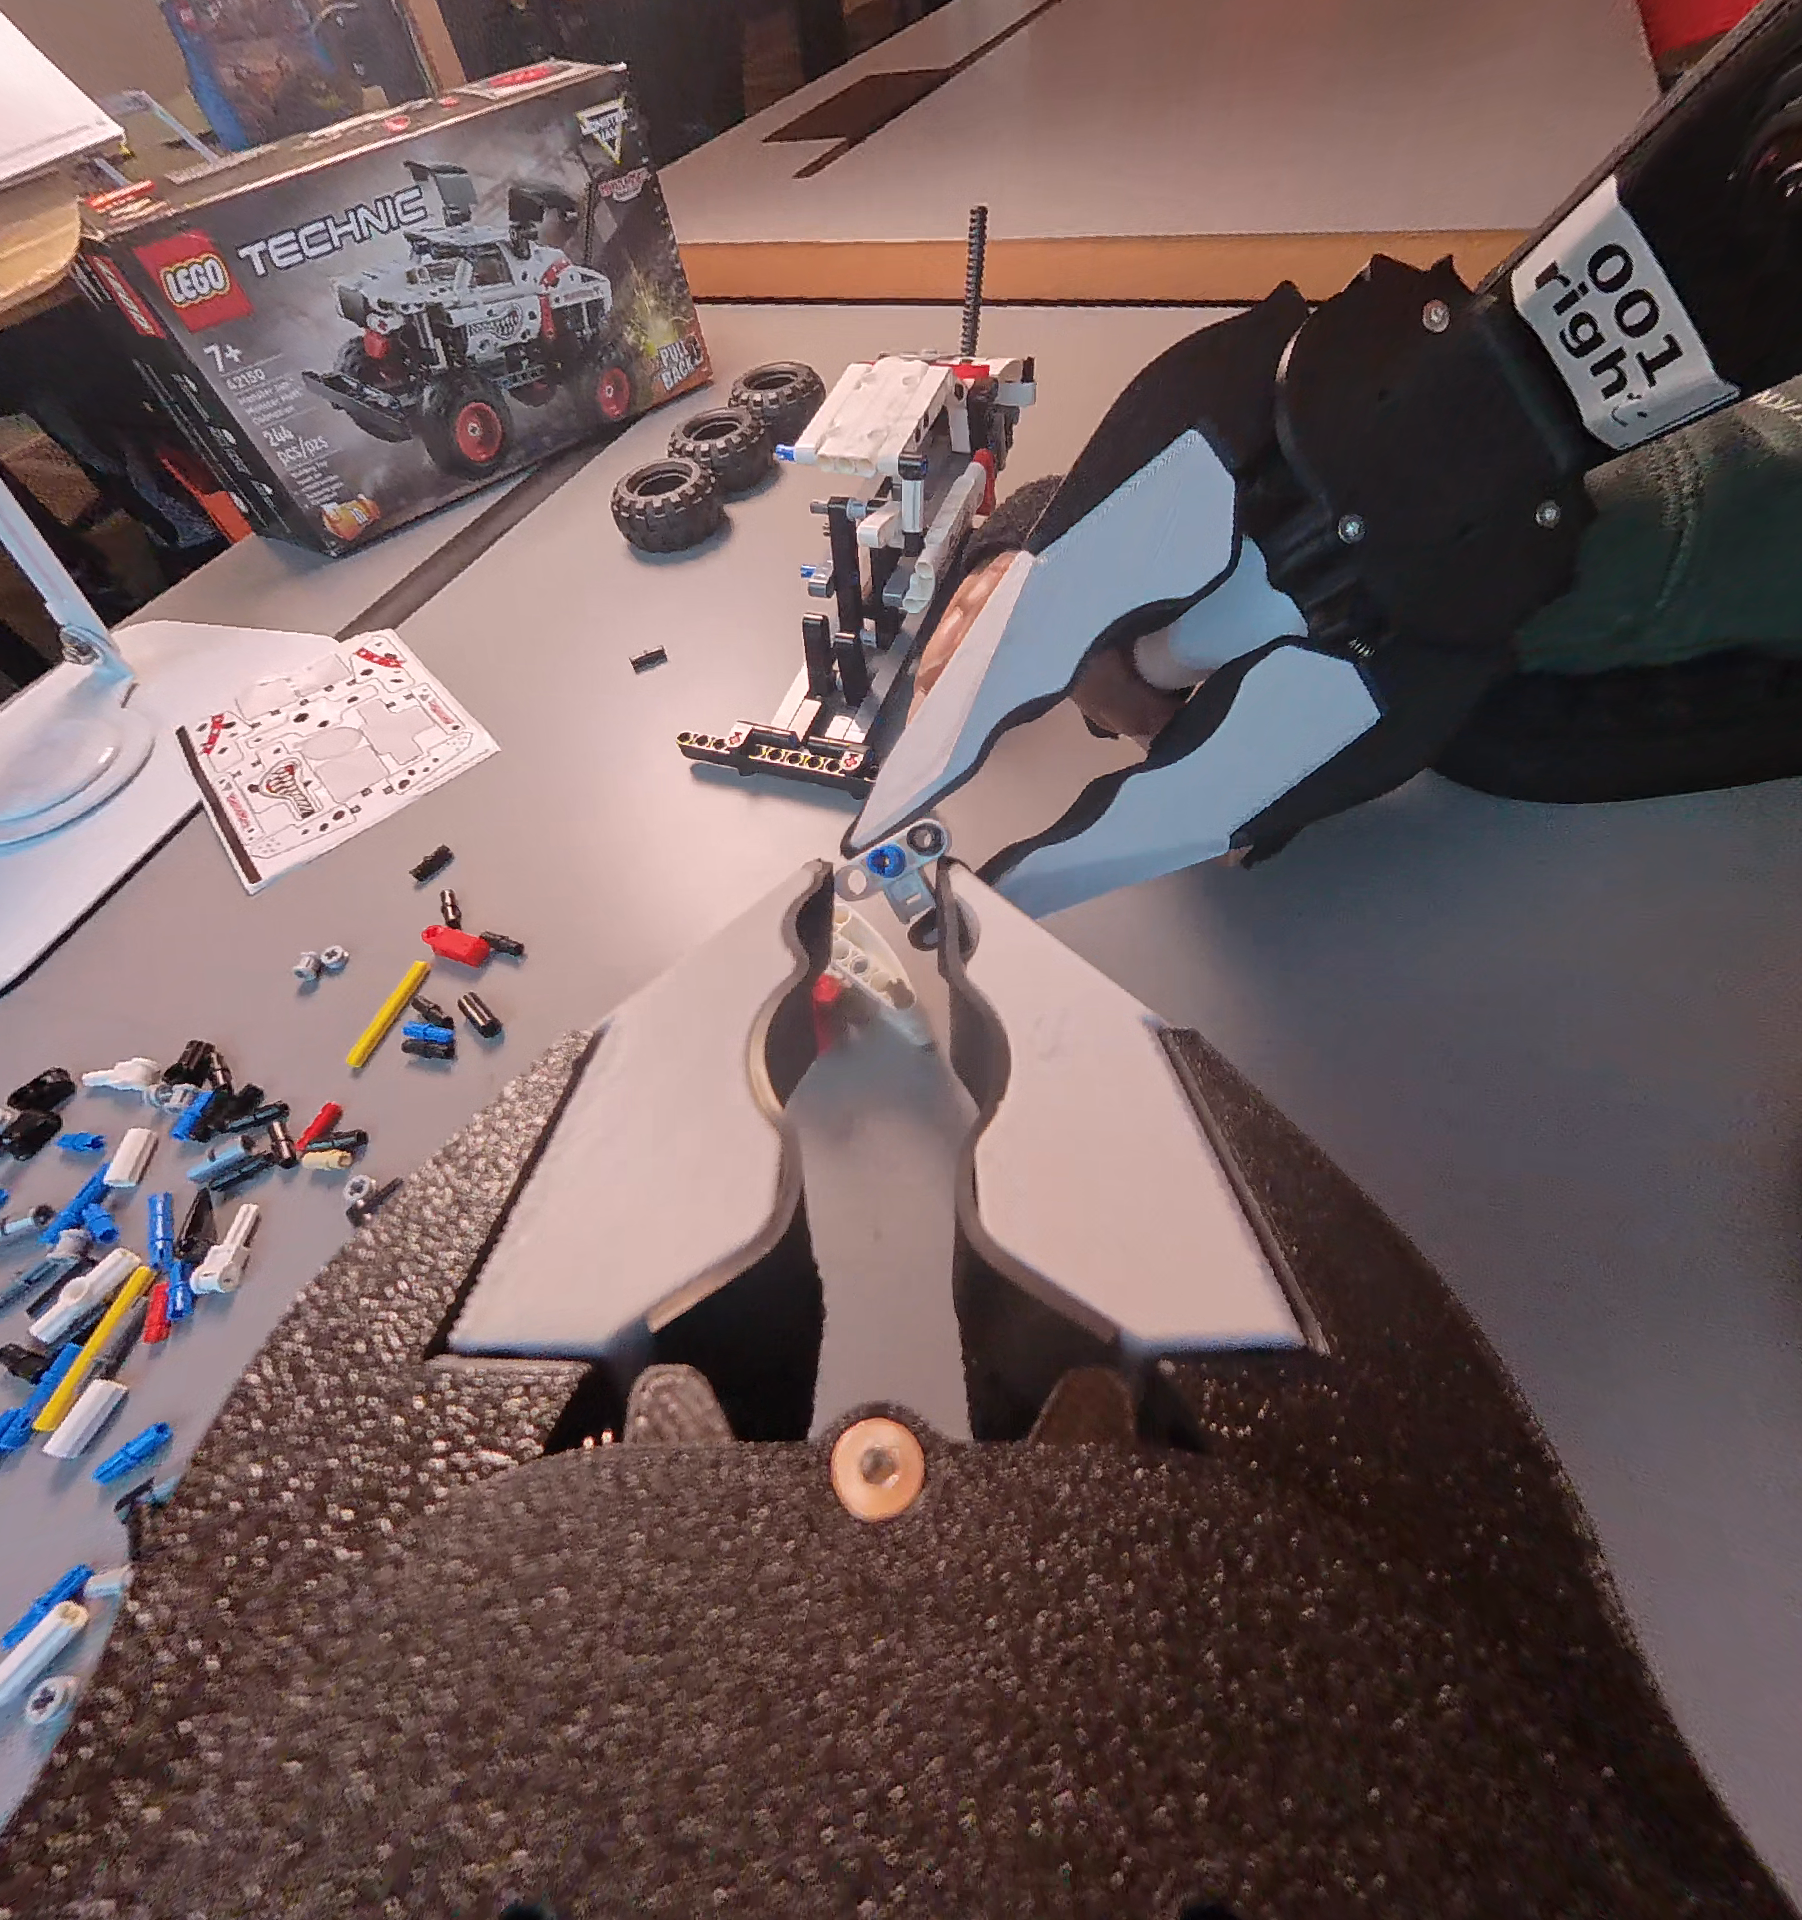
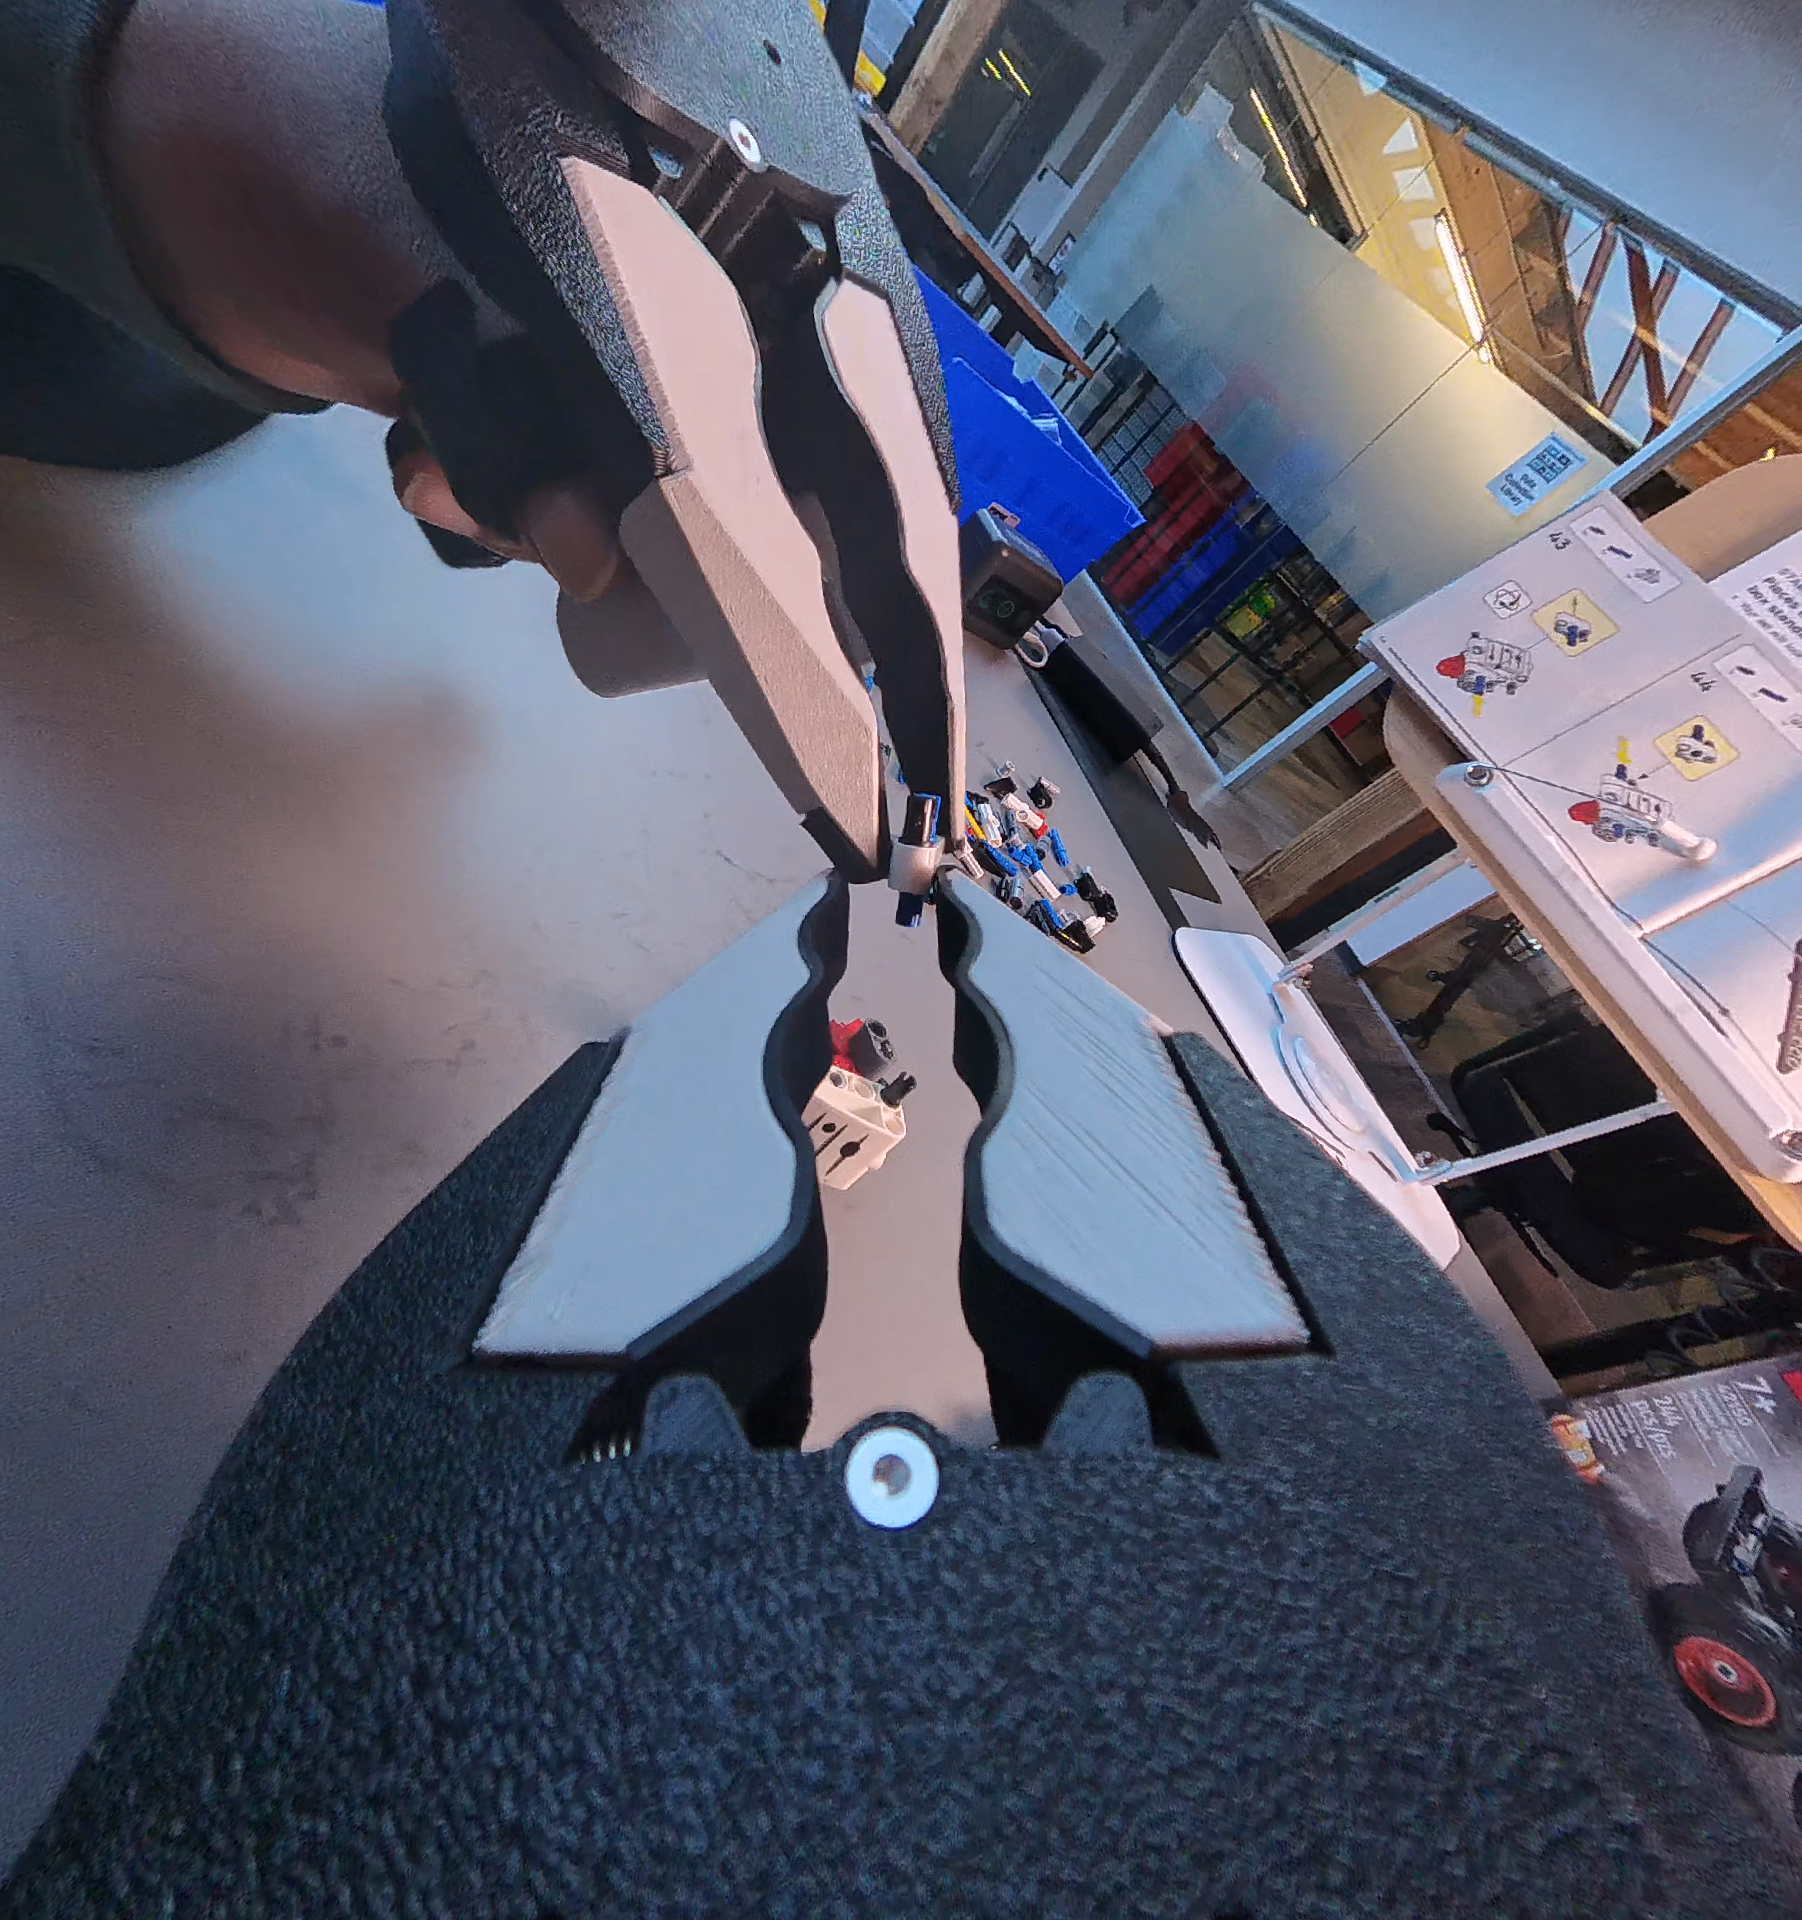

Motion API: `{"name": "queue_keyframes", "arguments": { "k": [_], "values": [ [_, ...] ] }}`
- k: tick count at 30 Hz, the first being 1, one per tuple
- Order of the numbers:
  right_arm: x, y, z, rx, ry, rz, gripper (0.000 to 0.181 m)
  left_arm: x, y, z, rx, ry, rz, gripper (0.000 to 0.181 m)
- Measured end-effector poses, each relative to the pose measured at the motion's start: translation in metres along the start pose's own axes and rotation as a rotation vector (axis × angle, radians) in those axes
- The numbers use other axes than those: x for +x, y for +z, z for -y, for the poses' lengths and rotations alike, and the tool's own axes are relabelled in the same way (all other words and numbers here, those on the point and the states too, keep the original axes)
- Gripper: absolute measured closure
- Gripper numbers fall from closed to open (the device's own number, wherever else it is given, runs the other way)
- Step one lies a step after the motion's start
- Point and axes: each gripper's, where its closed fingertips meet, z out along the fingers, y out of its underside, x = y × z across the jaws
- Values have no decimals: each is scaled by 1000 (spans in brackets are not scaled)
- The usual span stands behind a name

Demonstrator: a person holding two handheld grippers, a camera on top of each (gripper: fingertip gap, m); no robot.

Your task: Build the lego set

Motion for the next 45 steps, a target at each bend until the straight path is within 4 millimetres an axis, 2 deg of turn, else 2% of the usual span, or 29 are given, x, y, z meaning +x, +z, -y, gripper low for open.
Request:
{"name": "queue_keyframes", "arguments": {
  "k": [6,14,17,21,24,29,32,35,38,45],
  "values": [
    [-2,-2,3,18,-9,10,162,-1,0,-1,-13,59,35,162],
    [-2,1,5,-3,-80,-24,159,2,0,0,28,-108,-58,162],
    [0,4,0,-48,-126,-49,163,2,2,-2,28,-151,-70,162],
    [2,2,4,-20,-91,-45,164,4,1,1,54,-189,-99,162],
    [3,-2,14,46,-25,-31,164,8,-3,9,120,-275,-193,162],
    [7,-7,23,103,42,-27,165,13,-11,20,231,-520,-406,155],
    [14,-12,24,136,111,-30,166,7,-24,33,342,-693,-537,154],
    [22,-17,33,194,196,-30,166,-4,-26,31,378,-809,-574,154],
    [24,-19,36,216,217,-30,166,-3,-24,30,380,-856,-612,154],
    [14,-20,45,269,226,23,165,16,-25,38,384,-911,-758,157]
  ]
}}
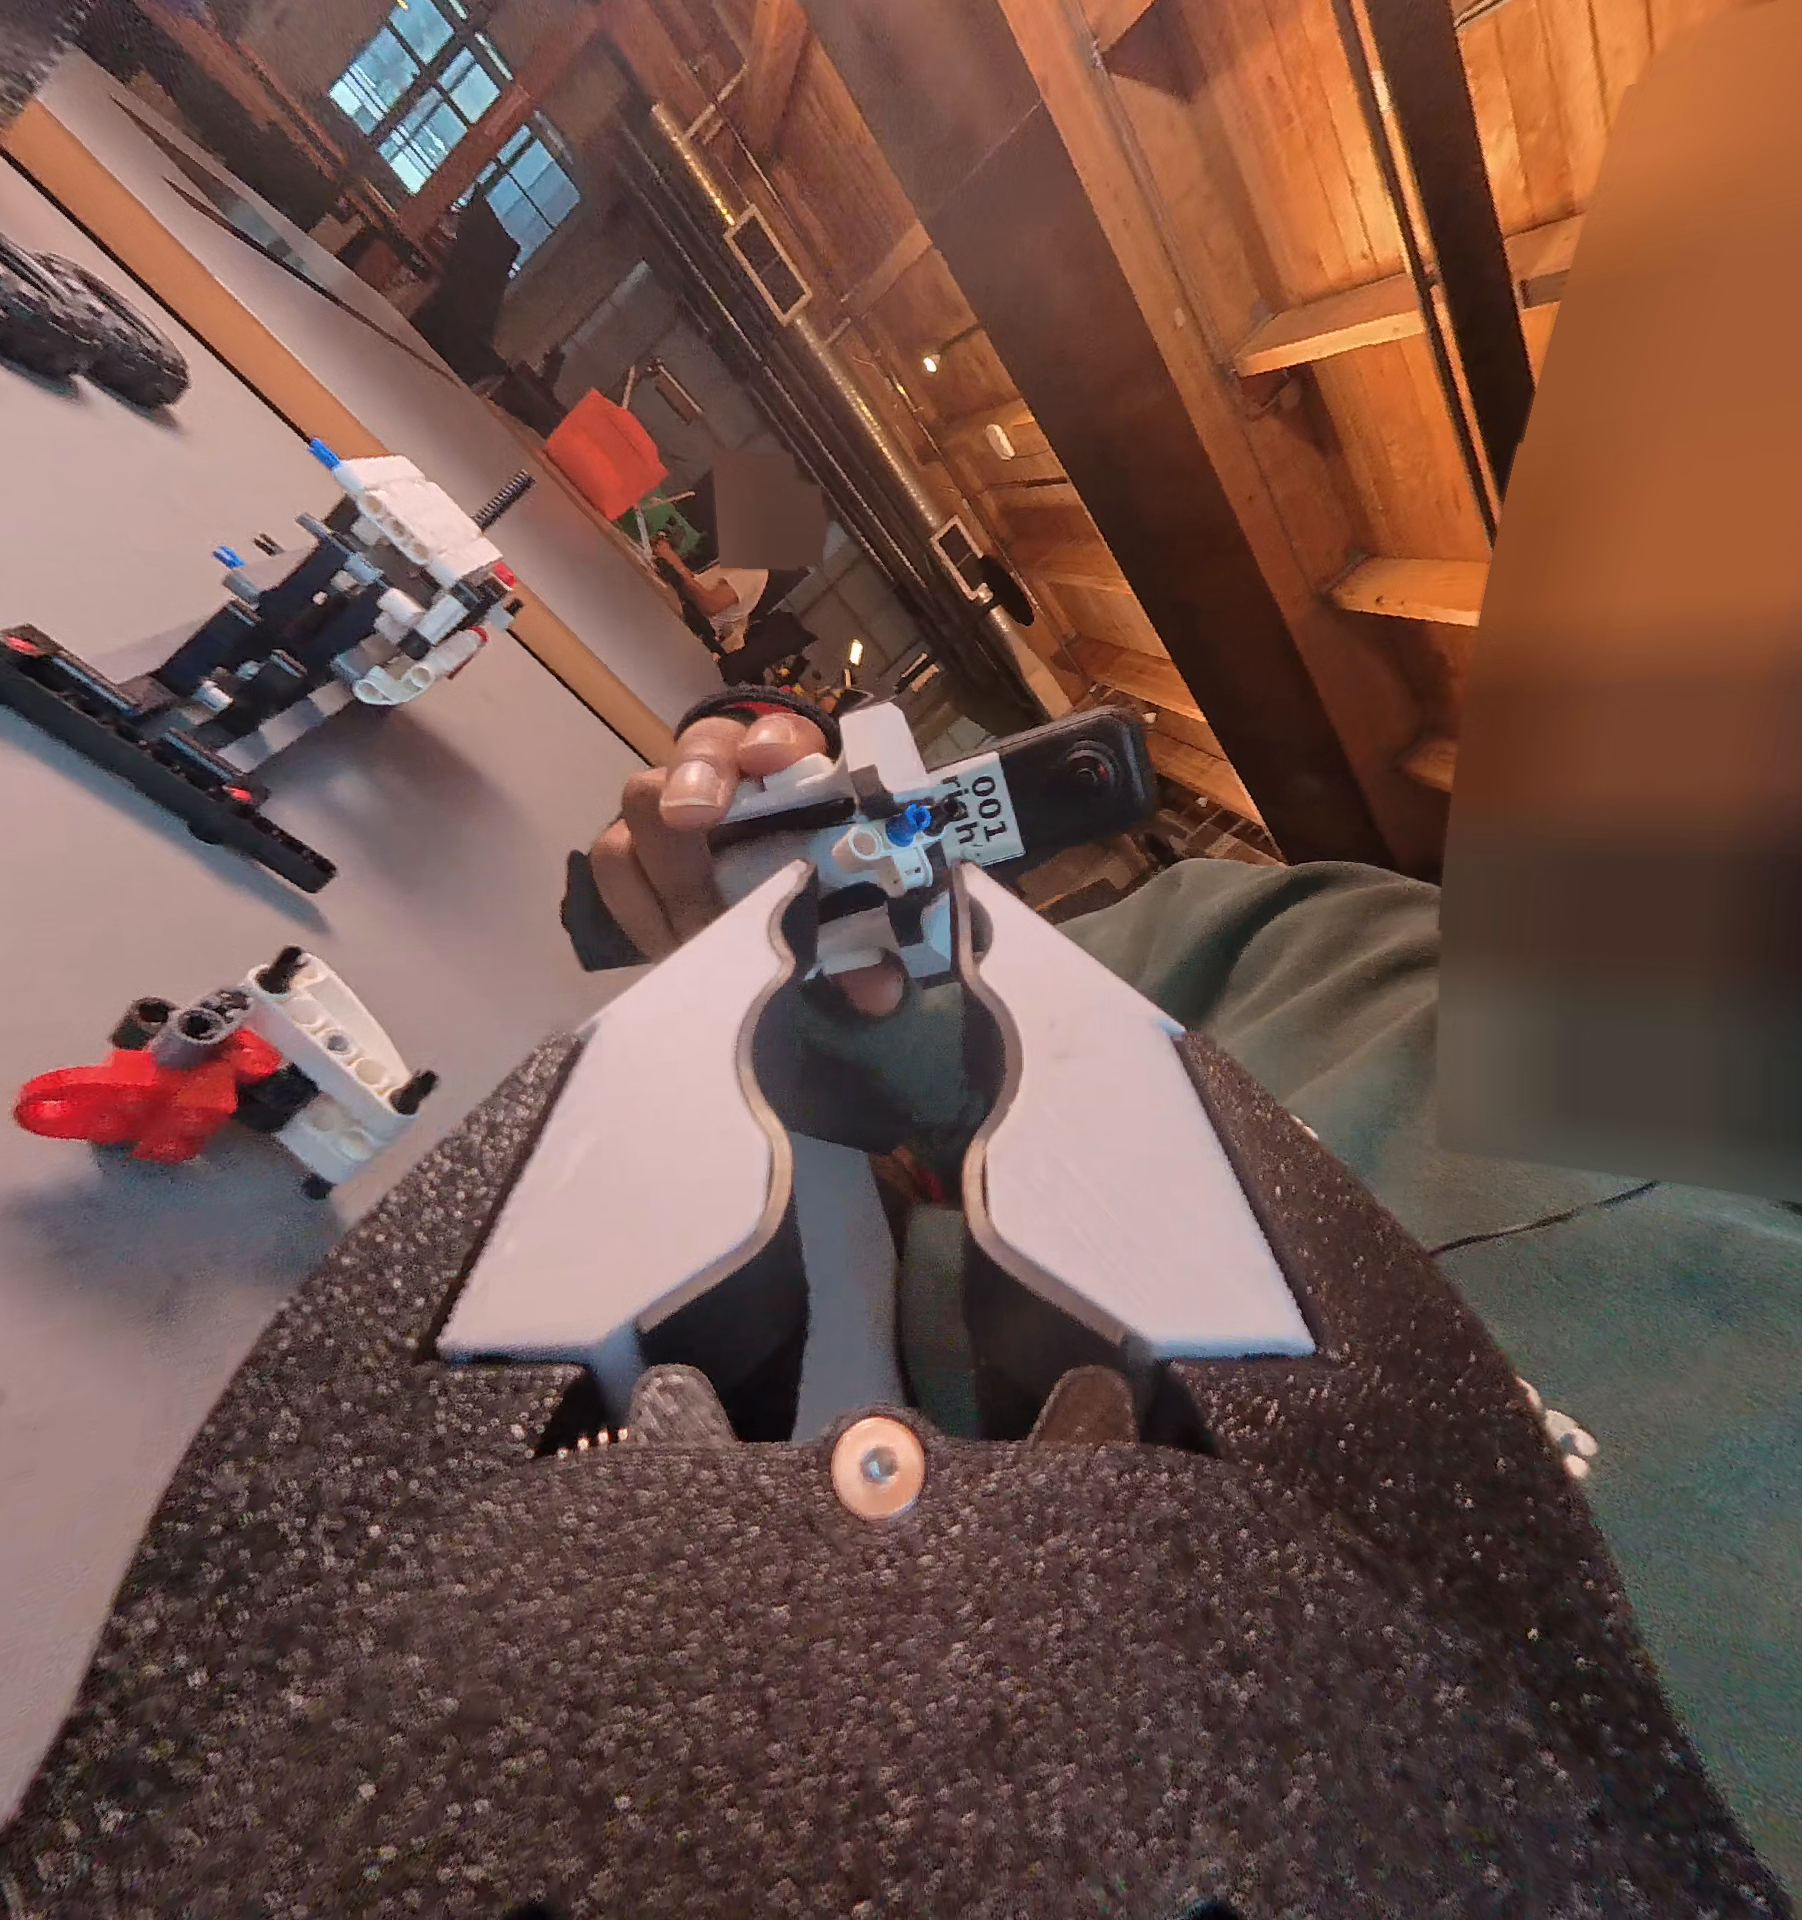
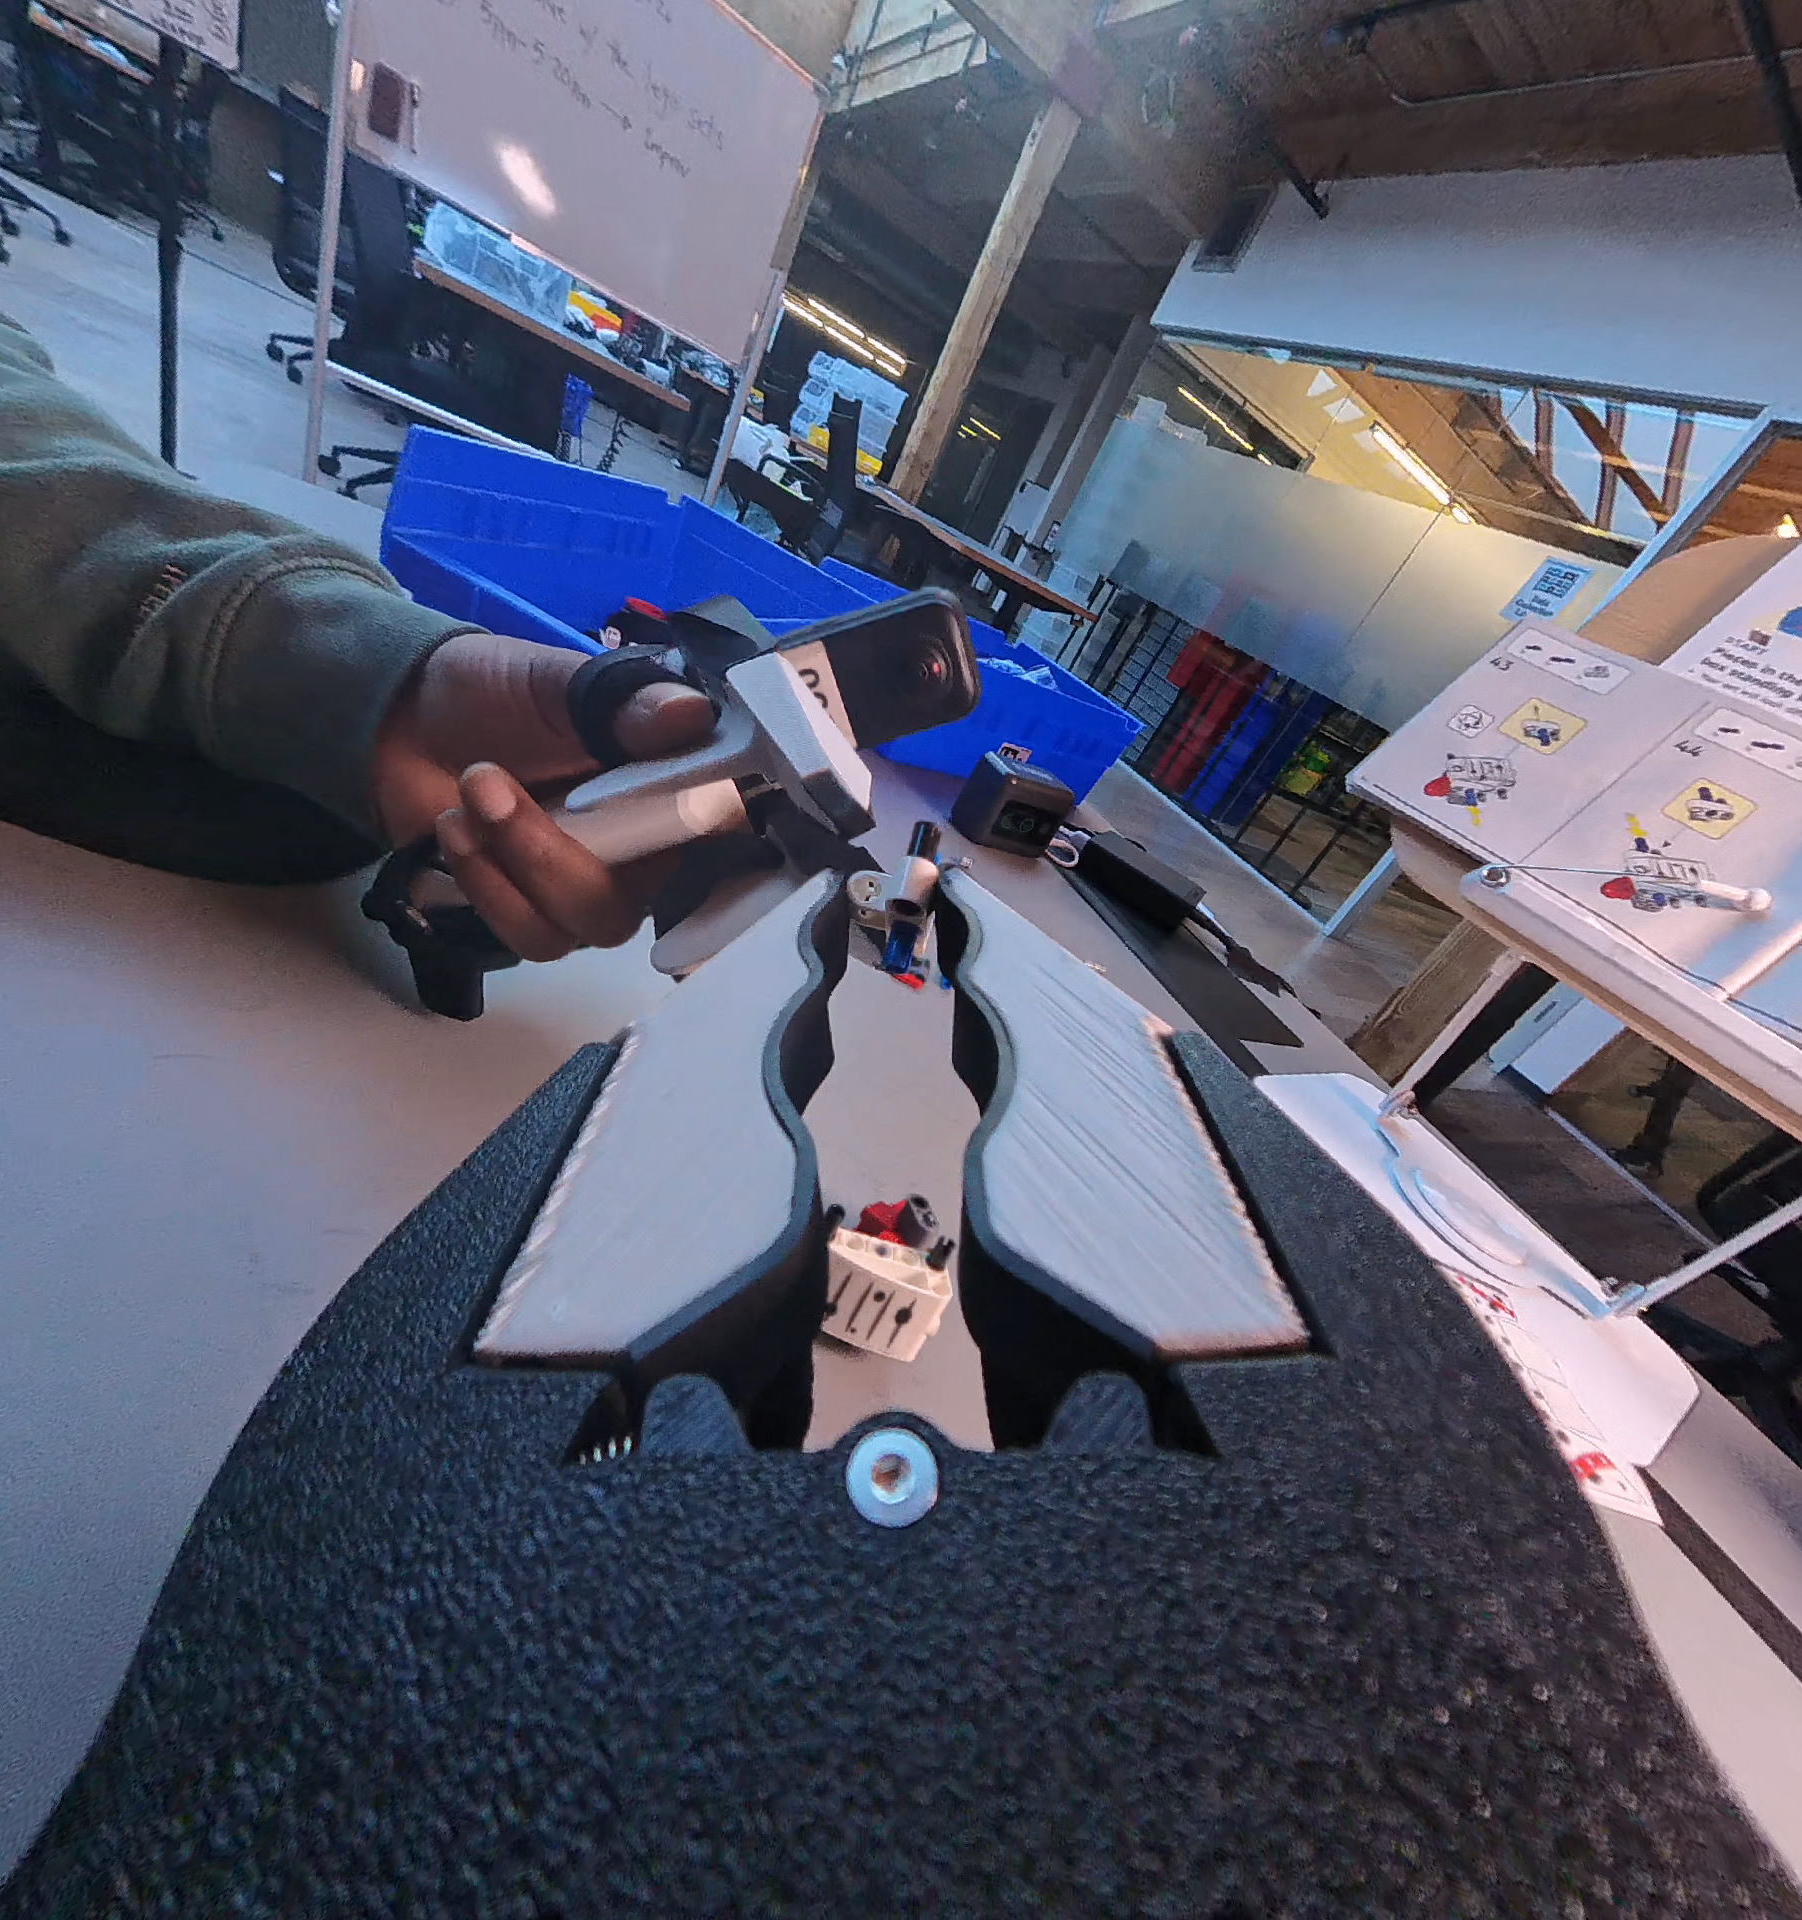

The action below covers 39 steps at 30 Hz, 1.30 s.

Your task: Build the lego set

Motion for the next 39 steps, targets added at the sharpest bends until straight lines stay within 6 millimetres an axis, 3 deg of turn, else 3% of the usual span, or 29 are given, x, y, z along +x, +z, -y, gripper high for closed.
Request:
{"name": "queue_keyframes", "arguments": {
  "k": [6,15,18,21,24,32,39],
  "values": [
    [-6,0,5,35,-4,30,165,7,3,-5,-4,-92,-82,164],
    [-2,-1,4,23,2,18,165,7,-2,3,42,-52,-72,175],
    [-3,-1,7,40,15,23,165,-4,-4,1,31,-63,-18,162],
    [-11,0,10,50,16,58,165,4,2,-4,10,-105,-92,155],
    [-16,1,10,50,17,77,165,15,8,-11,-27,-93,-144,162],
    [-11,2,-8,-46,-18,66,165,-2,3,-9,-40,17,16,166],
    [-7,6,-29,-155,-69,29,165,-21,-3,-8,-111,277,282,166]
  ]
}}
